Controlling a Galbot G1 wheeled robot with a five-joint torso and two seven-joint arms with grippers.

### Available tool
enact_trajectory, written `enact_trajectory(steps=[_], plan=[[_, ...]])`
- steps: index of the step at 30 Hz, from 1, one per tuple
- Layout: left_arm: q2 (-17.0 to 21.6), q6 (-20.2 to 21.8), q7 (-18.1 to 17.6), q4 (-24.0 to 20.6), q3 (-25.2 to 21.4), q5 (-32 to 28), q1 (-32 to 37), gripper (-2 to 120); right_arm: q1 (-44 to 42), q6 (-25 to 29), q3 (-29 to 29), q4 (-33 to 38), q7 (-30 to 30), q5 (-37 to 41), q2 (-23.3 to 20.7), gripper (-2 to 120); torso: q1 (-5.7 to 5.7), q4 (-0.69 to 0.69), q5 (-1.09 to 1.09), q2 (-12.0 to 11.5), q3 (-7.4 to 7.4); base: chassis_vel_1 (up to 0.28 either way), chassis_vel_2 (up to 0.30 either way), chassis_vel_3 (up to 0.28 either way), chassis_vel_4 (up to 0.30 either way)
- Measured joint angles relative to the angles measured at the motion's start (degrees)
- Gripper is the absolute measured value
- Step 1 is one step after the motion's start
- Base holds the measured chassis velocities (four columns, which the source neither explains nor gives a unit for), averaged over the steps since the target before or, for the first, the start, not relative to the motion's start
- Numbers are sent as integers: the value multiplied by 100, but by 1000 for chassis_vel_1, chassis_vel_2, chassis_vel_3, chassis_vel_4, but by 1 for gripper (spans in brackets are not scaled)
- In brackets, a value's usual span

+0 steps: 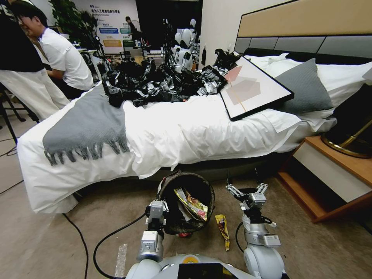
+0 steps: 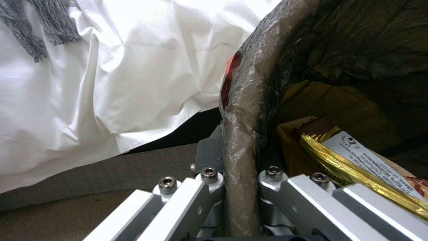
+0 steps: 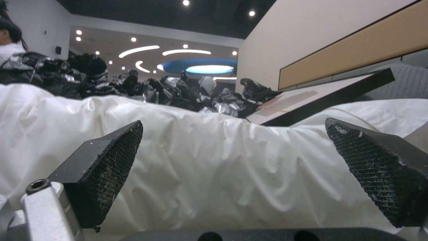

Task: Pick up the trash bin, then pick up the garbage from the floor and place it into the trash bin.

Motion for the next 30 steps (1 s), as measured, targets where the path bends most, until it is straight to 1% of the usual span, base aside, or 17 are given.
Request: enact_trajectory(steps=[1,2,4,5,7,8,9,10,11,14,15,18,19,23,24,26,30], plan=[[-2,0,-1,-15,-17,-10,0,2,0,-315,-23,-54,40,9,-77,100,0,0,0,0,0,0,0,0,0],[-2,0,-1,-15,-17,-10,0,2,0,-315,-23,-54,40,9,-77,100,0,0,0,0,0,0,0,0,0],[-4,0,-4,-41,-44,-19,2,2,-10,-826,-70,-133,94,119,-224,100,0,0,0,0,0,0,0,0,0],[-4,0,-4,-41,-44,-19,2,2,-10,-826,-70,-133,94,119,-224,100,0,0,0,0,0,0,0,0,0],[-8,0,-6,-73,-71,-26,7,2,-14,-1777,-156,-210,250,367,-443,100,0,-1,0,0,0,0,0,0,0],[-11,0,-6,-82,-74,-26,9,2,-3,-2129,-179,-251,308,459,-523,100,0,0,0,0,0,0,0,0,0],[-12,0,-7,-84,-75,-27,10,2,5,-2251,-191,-268,330,495,-554,100,0,0,0,0,0,0,0,0,0],[-12,0,-7,-84,-75,-27,10,2,5,-2251,-191,-268,330,495,-554,100,0,0,0,0,0,0,0,0,0],[-19,1,-7,-86,-75,-29,9,2,70,-2837,-280,-375,438,708,-739,100,0,1,1,0,0,0,0,0,0],[-28,3,-7,-75,-57,-29,-5,2,178,-3415,-384,-584,520,1036,-998,100,0,1,1,0,0,0,0,0,0],[-28,3,-7,-75,-57,-29,-5,2,178,-3415,-384,-584,520,1036,-998,100,0,1,1,0,0,0,0,0,0],[-30,5,-7,-57,-38,-30,-33,2,219,-3804,-481,-872,670,1443,-1252,100,0,0,0,0,0,0,0,0,0],[-30,5,-7,-57,-38,-30,-33,2,219,-3804,-481,-872,670,1443,-1252,100,0,0,0,0,0,0,0,0,0],[-28,7,-7,-41,-22,-34,-53,2,231,-3942,-561,-1381,626,1724,-1420,100,0,0,1,0,0,0,0,0,0],[-28,7,-7,-41,-22,-34,-53,2,231,-3942,-561,-1381,626,1724,-1420,100,0,0,1,0,0,0,0,0,0],[-23,7,-7,-40,-22,-35,-50,2,206,-4063,-607,-1561,566,2083,-1470,100,0,0,0,0,-1,0,0,0,0],[-20,7,-10,-41,-27,-36,-43,2,188,-4115,-659,-1799,492,2266,-1564,100,0,0,0,0,-1,0,0,0,0]])
